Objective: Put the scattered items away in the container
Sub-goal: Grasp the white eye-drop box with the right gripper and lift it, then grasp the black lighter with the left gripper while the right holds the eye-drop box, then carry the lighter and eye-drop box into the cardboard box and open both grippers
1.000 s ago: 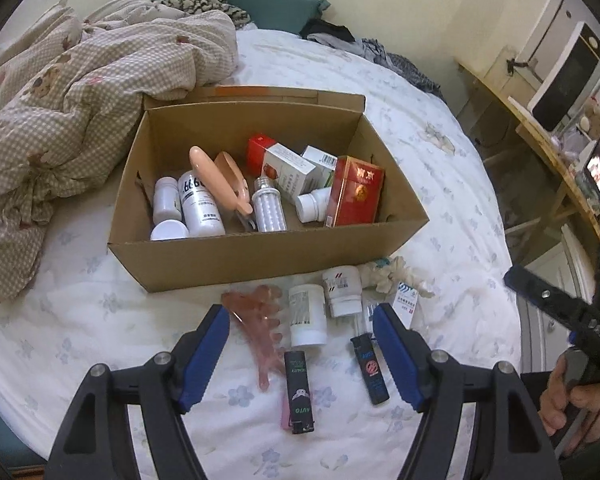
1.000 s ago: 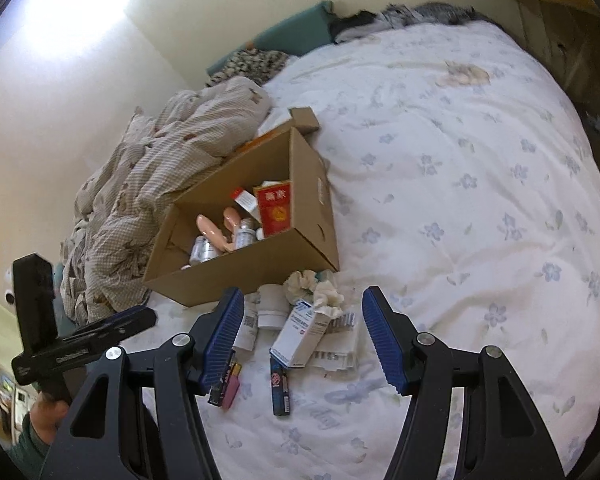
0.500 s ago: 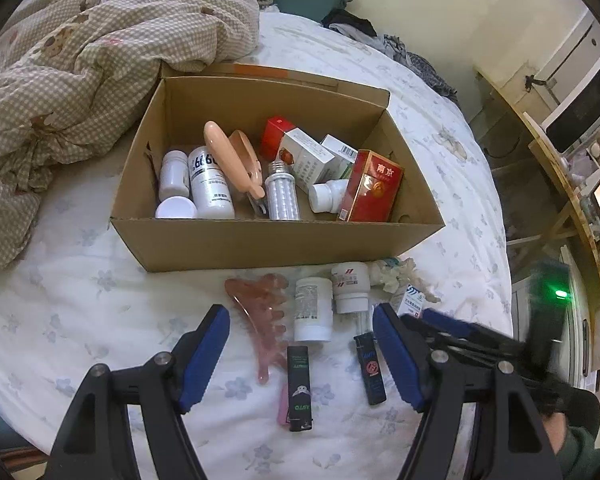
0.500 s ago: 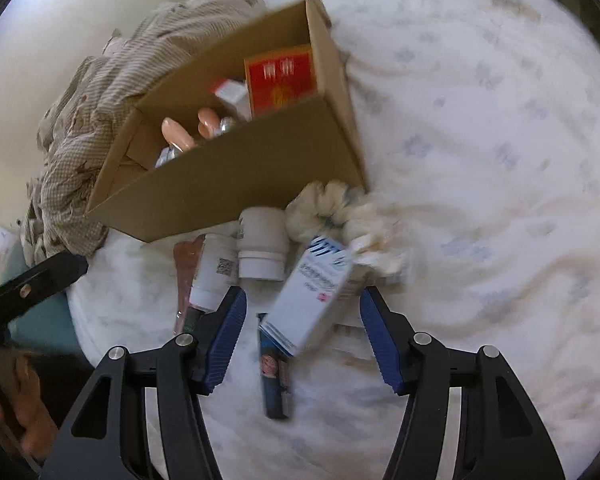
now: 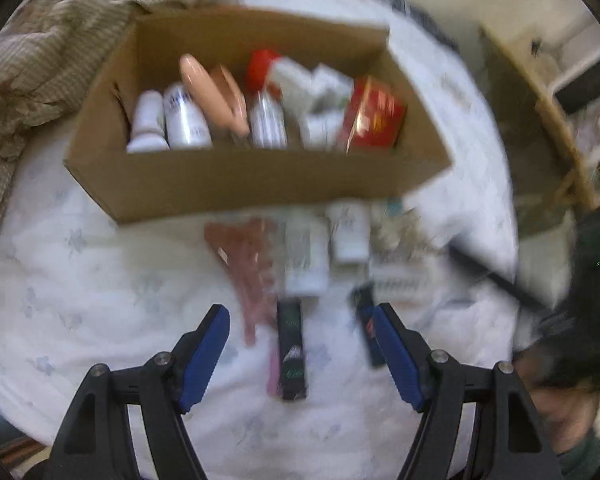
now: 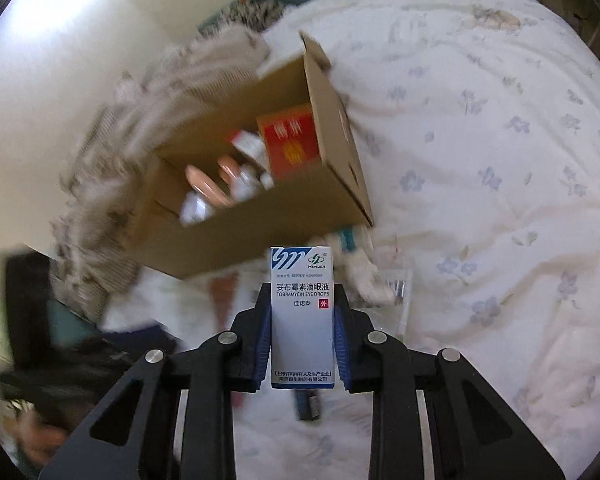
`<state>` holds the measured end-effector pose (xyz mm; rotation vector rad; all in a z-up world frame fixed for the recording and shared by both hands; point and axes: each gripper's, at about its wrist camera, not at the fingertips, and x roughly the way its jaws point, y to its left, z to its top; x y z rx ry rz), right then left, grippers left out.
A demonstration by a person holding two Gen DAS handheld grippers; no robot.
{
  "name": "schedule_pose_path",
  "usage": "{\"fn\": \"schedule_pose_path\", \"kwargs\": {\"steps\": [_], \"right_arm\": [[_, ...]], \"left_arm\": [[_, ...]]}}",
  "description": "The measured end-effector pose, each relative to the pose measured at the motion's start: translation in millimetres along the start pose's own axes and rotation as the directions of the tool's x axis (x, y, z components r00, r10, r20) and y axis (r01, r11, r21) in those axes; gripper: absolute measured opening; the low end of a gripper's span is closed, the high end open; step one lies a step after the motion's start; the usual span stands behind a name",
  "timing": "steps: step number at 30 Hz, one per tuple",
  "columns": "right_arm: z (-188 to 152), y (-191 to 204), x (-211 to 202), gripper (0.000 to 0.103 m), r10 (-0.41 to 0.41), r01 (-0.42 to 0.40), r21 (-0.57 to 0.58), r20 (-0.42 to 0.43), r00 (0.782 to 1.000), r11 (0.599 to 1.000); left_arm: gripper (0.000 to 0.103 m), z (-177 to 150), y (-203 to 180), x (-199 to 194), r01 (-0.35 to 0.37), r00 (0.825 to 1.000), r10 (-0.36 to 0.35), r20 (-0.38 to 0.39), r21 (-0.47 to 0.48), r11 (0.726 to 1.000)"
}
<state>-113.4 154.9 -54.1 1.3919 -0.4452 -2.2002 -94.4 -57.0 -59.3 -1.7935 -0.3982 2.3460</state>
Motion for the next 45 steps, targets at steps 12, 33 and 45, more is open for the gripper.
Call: {"fn": "schedule_pose_path", "kwargs": {"steps": [12, 33, 45], "right_arm": [[21, 8, -68, 0.029, 0.140, -0.143, 0.006, 0.171, 0.975, 0.990], [23, 9, -55, 0.029, 0.195, -0.194, -0.022, 0.163, 0.967, 0.981], [55, 48, -5, 0.029, 0.139, -0.123, -0.144, 0.108, 0.984, 0.982]], "left_arm": [[0.039, -13, -16, 54, -0.056, 0.979, 0.072, -0.190, 0.087, 0.995], [0.019, 20, 6, -66, 0.063, 0.963, -0.053, 0.265, -0.029, 0.998], [0.019, 113, 51, -57, 0.043, 0.914, 0.015, 0.405, -0.132, 0.990]]}}
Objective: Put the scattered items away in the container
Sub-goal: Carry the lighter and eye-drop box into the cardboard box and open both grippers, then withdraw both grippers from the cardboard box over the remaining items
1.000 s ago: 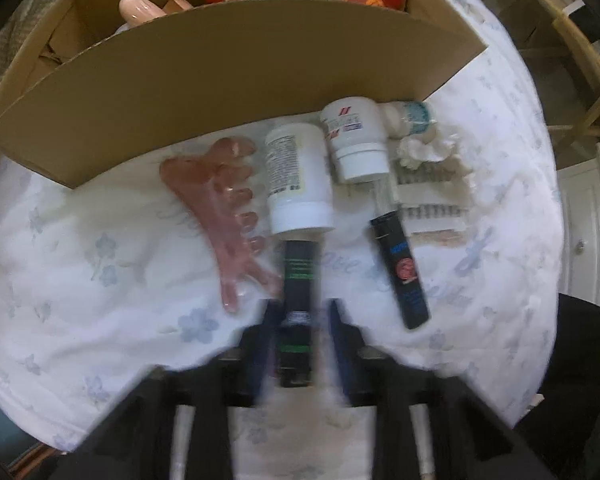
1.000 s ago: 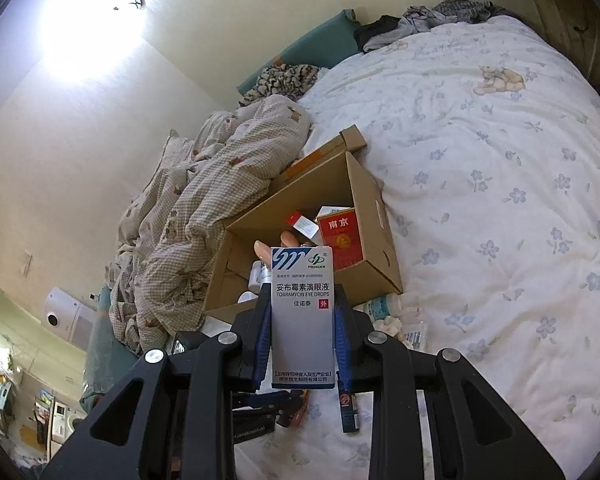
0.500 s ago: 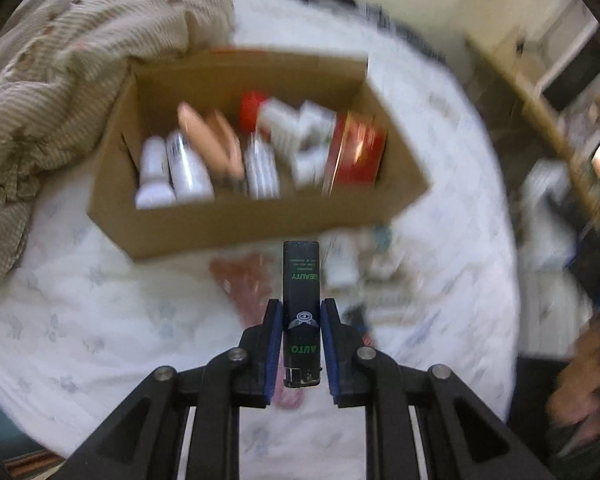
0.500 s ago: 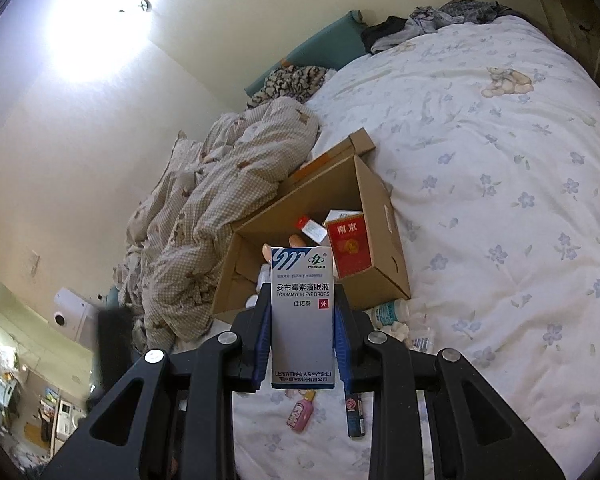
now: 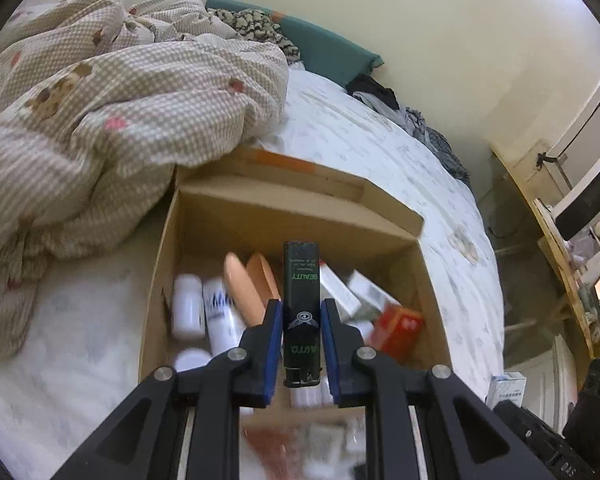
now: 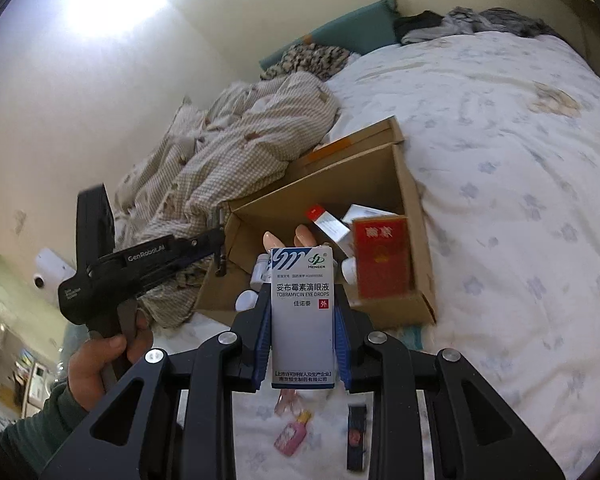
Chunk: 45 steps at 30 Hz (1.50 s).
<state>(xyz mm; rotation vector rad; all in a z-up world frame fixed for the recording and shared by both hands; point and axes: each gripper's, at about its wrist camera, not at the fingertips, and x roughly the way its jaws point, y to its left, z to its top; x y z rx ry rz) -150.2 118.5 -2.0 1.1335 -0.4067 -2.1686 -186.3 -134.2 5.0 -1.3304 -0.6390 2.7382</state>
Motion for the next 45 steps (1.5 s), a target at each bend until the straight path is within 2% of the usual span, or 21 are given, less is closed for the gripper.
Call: {"fn": "schedule_pose_path", "kwargs": {"steps": [3, 7, 11, 14, 15, 16, 17, 21, 28, 32, 35, 37, 39, 45], "right_arm": [[20, 9, 36, 0.029, -0.017, 0.016, -0.031, -0.032, 0.999, 0.999], [36, 20, 83, 0.029, -0.058, 0.053, -0.084, -0.059, 0.997, 0.995], [37, 25, 115, 0.029, -0.121, 0.108, -0.145, -0.084, 0.989, 0.984], [35, 23, 132, 0.031, -0.179, 0.155, -0.171, -0.131, 0.975, 0.973], [34, 20, 137, 0.038, -0.184, 0.159, -0.165, -0.152, 0.971, 0.973], [34, 17, 138, 0.051, -0.191, 0.167, -0.158, -0.155, 0.969, 0.973], [34, 15, 137, 0.057, -0.193, 0.171, -0.149, -0.148, 0.970, 0.974], [38, 14, 118, 0.059, -0.172, 0.158, -0.146, -0.093, 0.981, 0.977], [32, 20, 68, 0.059, -0.144, 0.129, -0.173, -0.082, 0.986, 0.977], [19, 17, 25, 0.059, -0.128, 0.114, -0.155, -0.080, 0.989, 0.981], [3, 9, -3, 0.059, -0.119, 0.105, -0.135, -0.099, 0.988, 0.985], [-10, 1, -19, 0.059, -0.138, 0.124, -0.132, -0.098, 0.986, 0.983], [-22, -10, -32, 0.059, -0.156, 0.145, -0.122, -0.083, 0.984, 0.982], [-37, -73, -60, 0.059, -0.158, 0.165, 0.108, -0.065, 0.985, 0.980]], "left_arm": [[0.019, 2, 2, 16, -0.031, 0.999, 0.032, -0.003, 0.025, 0.999], [0.019, -1, 7, 35, -0.054, 0.998, 0.054, -0.040, 0.009, 0.999], [0.019, -2, 16, 42, -0.086, 0.994, 0.084, -0.069, -0.016, 0.996], [0.020, -3, 25, 47, -0.108, 0.990, 0.103, -0.096, -0.050, 0.993], [0.029, -4, 27, 49, -0.105, 0.989, 0.098, -0.108, -0.060, 0.993], [0.034, -5, 28, 50, -0.096, 0.989, 0.087, -0.120, -0.066, 0.993], [0.045, -6, 28, 51, -0.087, 0.988, 0.077, -0.131, -0.072, 0.994], [0.046, -8, 21, 47, -0.092, 0.990, 0.087, -0.114, -0.037, 0.995], [0.046, -16, 6, 37, -0.080, 0.993, 0.082, -0.083, 0.025, 0.996], [0.046, -22, -4, 19, -0.061, 0.997, 0.063, -0.043, 0.048, 0.997], [0.047, -30, -17, -3, -0.041, 0.999, 0.042, -0.009, 0.107, 0.993], [0.055, -40, -22, -12, -0.039, 0.999, 0.041, -0.013, 0.126, 0.991], [0.055, -54, -23, -15, -0.041, 0.998, 0.048, -0.050, 0.127, 0.991], [0.055, -93, -23, -30, -0.062, 0.990, 0.077, -0.120, 0.122, 0.991]]}}
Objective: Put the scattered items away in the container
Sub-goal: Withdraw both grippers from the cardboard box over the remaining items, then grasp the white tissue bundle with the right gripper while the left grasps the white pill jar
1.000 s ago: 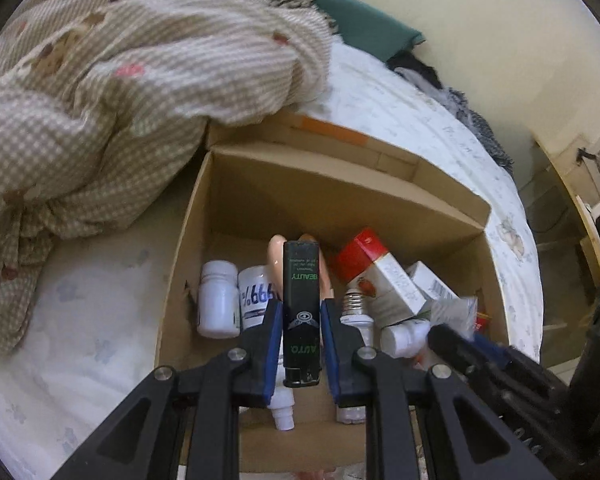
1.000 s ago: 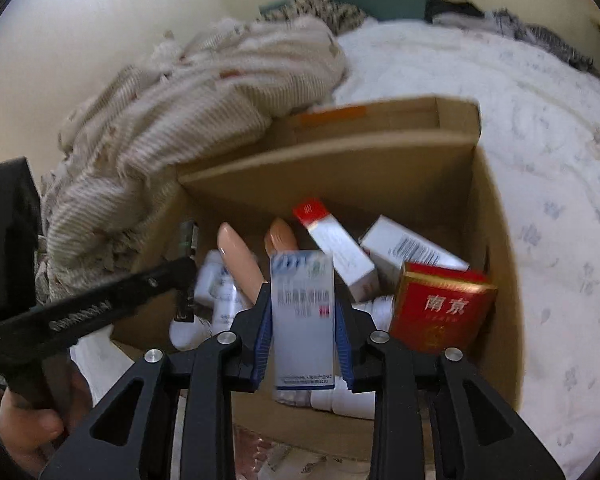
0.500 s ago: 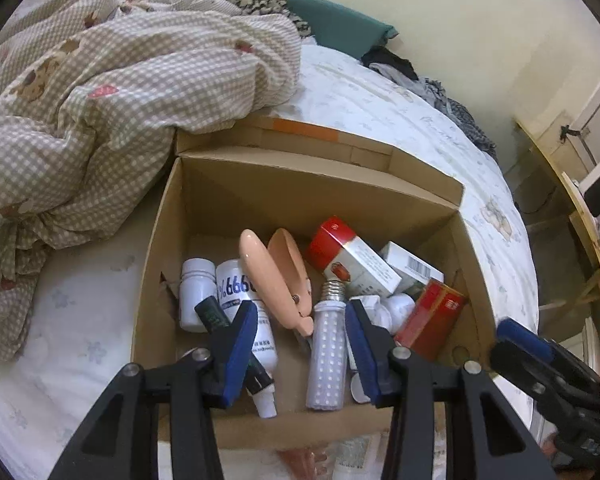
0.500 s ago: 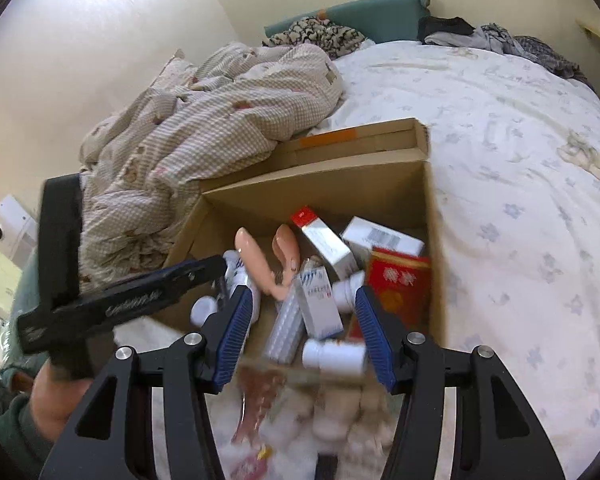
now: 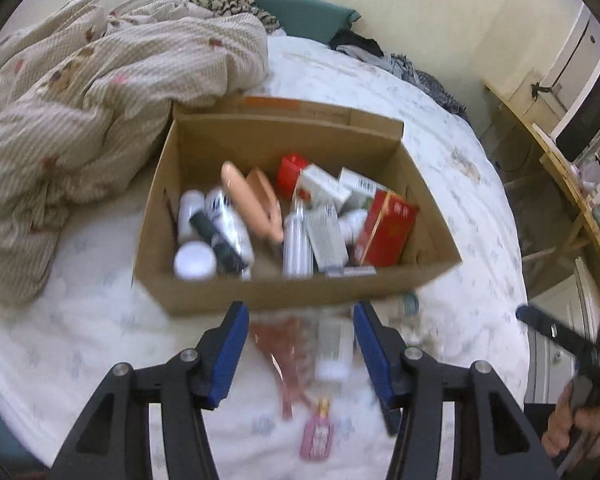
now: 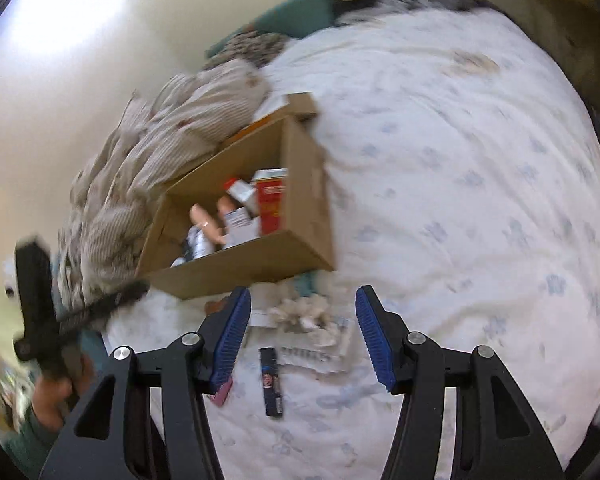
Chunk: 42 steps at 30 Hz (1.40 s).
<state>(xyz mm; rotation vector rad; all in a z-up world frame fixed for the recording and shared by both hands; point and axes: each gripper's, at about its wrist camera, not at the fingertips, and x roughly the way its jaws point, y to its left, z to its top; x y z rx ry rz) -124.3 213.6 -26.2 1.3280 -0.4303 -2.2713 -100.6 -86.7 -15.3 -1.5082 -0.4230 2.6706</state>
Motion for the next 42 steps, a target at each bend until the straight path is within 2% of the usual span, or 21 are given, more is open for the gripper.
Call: {"fn": "schedule_pose_path", "kwargs": {"steps": [3, 6, 11, 14, 16, 18, 21, 23, 26, 33, 38, 42], "right_arm": [[0, -15, 6, 0.059, 0.003, -0.002, 0.041, -0.033, 0.999, 0.999], [-2, -10, 22, 0.059, -0.003, 0.004, 0.013, -0.078, 0.997, 1.000], [-13, 26, 65, 0.059, -0.059, 0.024, -0.202, -0.166, 0.984, 0.979], [-21, 41, 91, 0.059, -0.099, 0.038, -0.288, -0.203, 0.974, 0.957], [-23, 49, 104, 0.059, -0.150, 0.076, -0.344, -0.194, 0.970, 0.936], [-21, 53, 108, 0.058, -0.167, 0.094, -0.371, -0.168, 0.972, 0.924], [-19, 50, 119, 0.058, -0.144, 0.068, -0.352, -0.194, 0.970, 0.934], [-22, 47, 124, 0.048, -0.159, 0.073, -0.361, -0.214, 0.964, 0.930], [-23, 45, 127, 0.014, -0.195, 0.103, -0.387, -0.206, 0.959, 0.916], [-1, 47, 89, 0.012, -0.129, 0.085, -0.309, -0.127, 0.983, 0.947], [21, 46, 21, 0.012, -0.079, 0.085, -0.248, 0.036, 0.996, 0.965], [29, 58, -35, 0.012, -0.018, 0.056, -0.249, 0.153, 0.988, 0.967]], "left_arm": [[0.055, -15, -2, -4, 0.024, 1.000, -0.024, -0.014, -0.024, 0.999], [0.055, -25, -11, -2, 0.007, 1.000, -0.007, -0.027, -0.003, 1.000], [0.056, -28, -11, 2, -0.022, 0.998, 0.022, -0.051, 0.011, 1.000], [0.058, -27, -1, 13, -0.018, 0.996, 0.015, -0.091, -0.032, 0.999], [0.058, -28, 3, 20, -0.022, 0.993, 0.016, -0.118, -0.057, 0.998], [0.058, -30, 4, 27, -0.024, 0.990, 0.015, -0.142, -0.060, 0.998], [0.058, -31, -2, 35, -0.028, 0.986, 0.021, -0.165, -0.039, 0.999], [0.058, -32, -5, 38, -0.029, 0.984, 0.024, -0.175, -0.025, 0.999], [0.058, -32, -10, 45, -0.038, 0.981, 0.037, -0.191, -0.004, 0.999], [0.058, -32, -14, 52, -0.043, 0.980, 0.046, -0.195, 0.023, 0.999], [0.058, -33, -31, 59, -0.055, 0.979, 0.077, -0.189, 0.119, 0.991], [0.058, -29, -44, 74, -0.062, 0.975, 0.101, -0.200, 0.193, 0.979]]}}
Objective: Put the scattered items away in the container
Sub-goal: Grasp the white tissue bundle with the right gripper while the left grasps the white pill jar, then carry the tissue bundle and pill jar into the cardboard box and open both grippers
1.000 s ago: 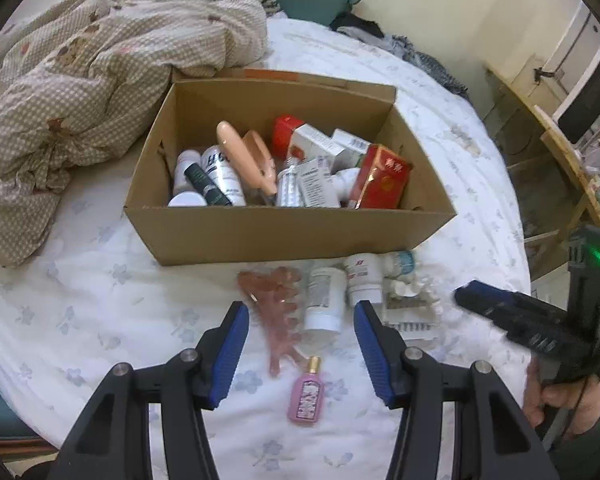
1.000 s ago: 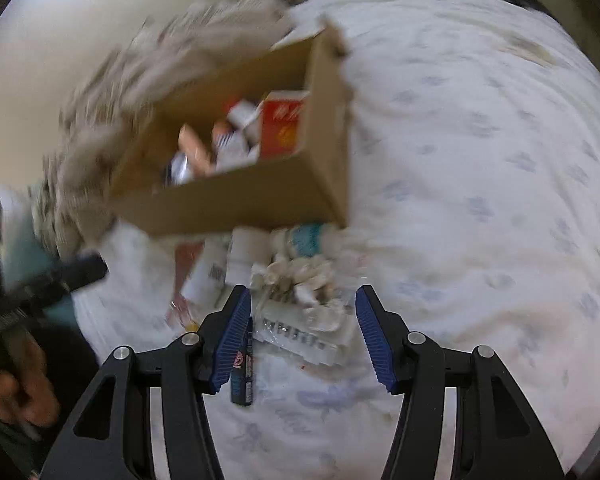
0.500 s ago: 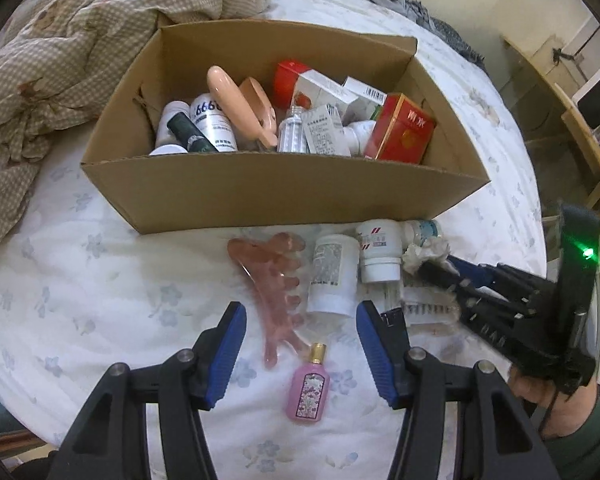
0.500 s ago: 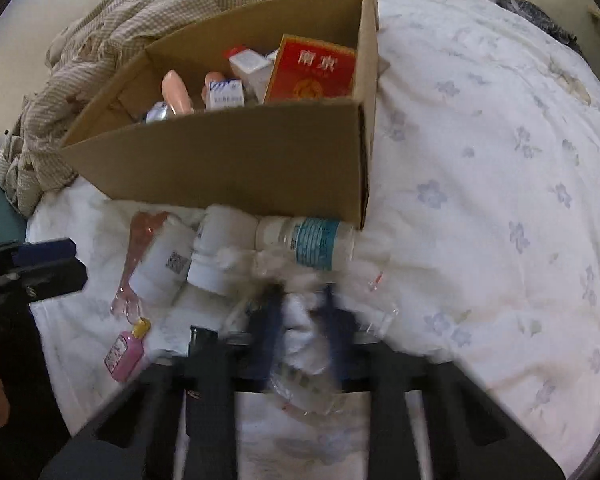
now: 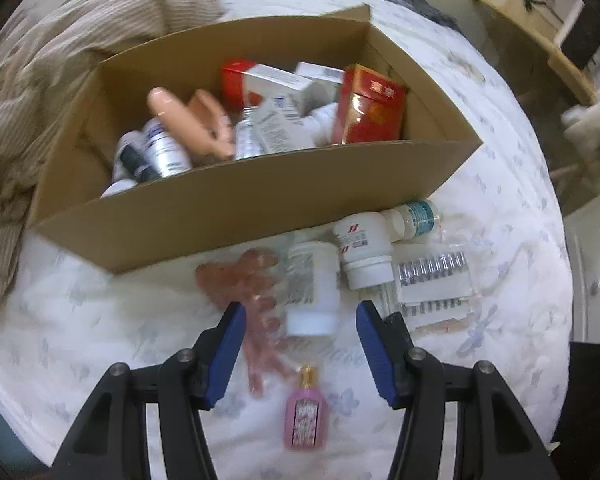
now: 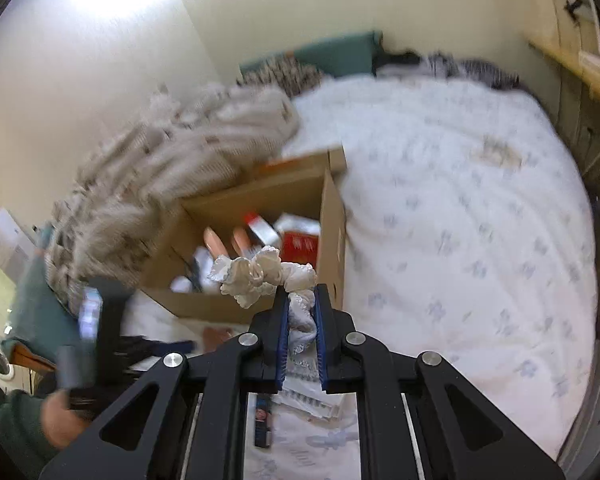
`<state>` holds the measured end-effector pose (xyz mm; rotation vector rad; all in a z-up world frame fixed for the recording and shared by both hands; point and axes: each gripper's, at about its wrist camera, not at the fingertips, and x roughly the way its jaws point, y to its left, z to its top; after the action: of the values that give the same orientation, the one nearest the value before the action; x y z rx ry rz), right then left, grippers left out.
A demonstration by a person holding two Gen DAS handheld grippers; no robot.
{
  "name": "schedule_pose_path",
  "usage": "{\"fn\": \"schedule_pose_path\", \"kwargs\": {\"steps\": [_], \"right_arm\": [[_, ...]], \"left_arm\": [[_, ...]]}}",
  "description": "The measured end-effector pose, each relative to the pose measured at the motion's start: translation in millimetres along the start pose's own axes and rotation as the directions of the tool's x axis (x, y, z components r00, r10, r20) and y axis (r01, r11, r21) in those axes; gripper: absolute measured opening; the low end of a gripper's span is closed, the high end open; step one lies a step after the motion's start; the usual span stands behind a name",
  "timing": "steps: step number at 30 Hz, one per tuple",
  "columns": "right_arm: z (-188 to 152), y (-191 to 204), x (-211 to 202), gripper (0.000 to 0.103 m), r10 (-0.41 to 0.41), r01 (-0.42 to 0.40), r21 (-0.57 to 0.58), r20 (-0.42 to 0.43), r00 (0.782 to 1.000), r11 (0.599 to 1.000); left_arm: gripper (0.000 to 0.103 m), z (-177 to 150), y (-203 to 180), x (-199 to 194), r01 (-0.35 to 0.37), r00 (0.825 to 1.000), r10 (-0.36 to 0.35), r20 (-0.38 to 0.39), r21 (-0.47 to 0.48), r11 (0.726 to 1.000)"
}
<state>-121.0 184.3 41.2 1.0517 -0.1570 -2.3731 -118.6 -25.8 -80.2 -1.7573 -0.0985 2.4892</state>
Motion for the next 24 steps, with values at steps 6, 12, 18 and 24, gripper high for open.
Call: {"fn": "schedule_pose_path", "kwargs": {"steps": [6, 12, 18, 24], "right_arm": [[10, 8, -17, 0.012, 0.043, -0.045, 0.033, 0.059, 0.997, 0.998], [7, 6, 0, 0.012, 0.067, -0.068, 0.057, 0.026, 0.997, 0.996], [6, 9, 5, 0.012, 0.079, -0.081, 0.059, 0.022, 0.997, 0.995], [5, 9, 3, 0.012, 0.088, -0.090, 0.062, 0.025, 0.996, 0.994]], "left_arm": [[0.058, 16, 1, 33, -0.010, 0.998, 0.010, -0.061, -0.005, 1.000], [0.050, 23, -3, 47, -0.021, 0.998, 0.022, -0.066, 0.025, 0.999], [0.035, 20, -7, 28, -0.005, 1.000, 0.006, -0.026, 0.046, 0.999], [0.035, 11, -10, -26, -0.001, 0.997, -0.006, 0.080, 0.083, 0.997]]}}
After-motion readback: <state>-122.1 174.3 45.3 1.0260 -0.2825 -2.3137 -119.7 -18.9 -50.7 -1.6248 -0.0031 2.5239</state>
